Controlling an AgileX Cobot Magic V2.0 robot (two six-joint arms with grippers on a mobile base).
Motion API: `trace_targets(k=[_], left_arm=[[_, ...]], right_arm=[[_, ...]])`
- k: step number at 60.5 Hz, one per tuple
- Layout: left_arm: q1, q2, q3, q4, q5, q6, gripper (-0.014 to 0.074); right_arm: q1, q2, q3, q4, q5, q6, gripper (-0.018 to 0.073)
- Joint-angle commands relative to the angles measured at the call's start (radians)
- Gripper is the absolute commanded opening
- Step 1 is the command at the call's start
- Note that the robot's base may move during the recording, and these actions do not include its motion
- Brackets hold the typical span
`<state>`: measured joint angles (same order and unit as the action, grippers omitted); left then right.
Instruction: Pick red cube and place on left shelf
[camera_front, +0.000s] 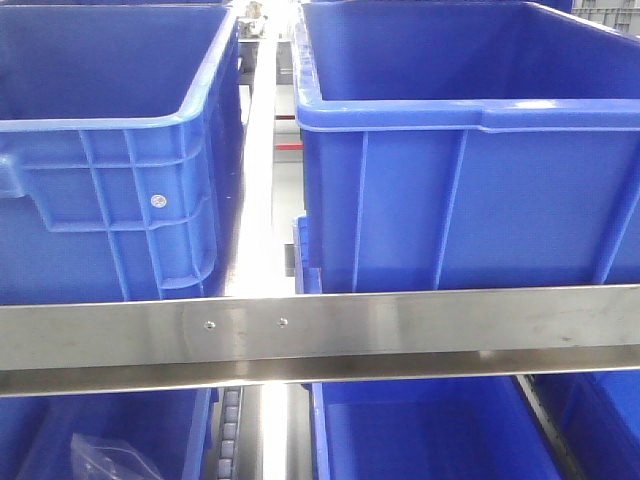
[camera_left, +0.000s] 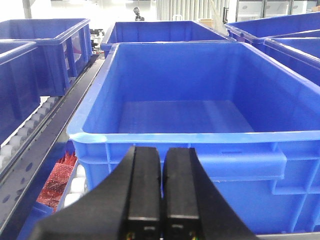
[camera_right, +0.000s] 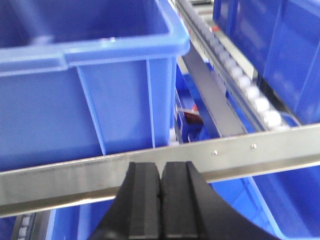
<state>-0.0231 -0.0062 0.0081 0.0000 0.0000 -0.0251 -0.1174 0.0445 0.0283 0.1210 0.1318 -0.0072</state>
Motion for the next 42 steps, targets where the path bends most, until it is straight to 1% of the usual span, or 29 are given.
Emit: trace_targets(k=[1,9,42], left_arm=[[-0.004,-0.014,0.025,0.000,-0.085,0.000,0.0102],[-0.004,-0.014,0.025,0.000,-0.085,0.000,0.0102],[-0.004,-0.014,0.025,0.000,-0.085,0.000,0.0102]], right_arm=[[-0.008,-0.024,-0.016,-0.013,-0.060,-0.007,0.0050],[-0.008,-0.079,-0.016,-0.013,-0.053,-0.007,0.0050],[-0.008,-0.076,-0.016,-0.013,-0.071,-0.007,0.0050]])
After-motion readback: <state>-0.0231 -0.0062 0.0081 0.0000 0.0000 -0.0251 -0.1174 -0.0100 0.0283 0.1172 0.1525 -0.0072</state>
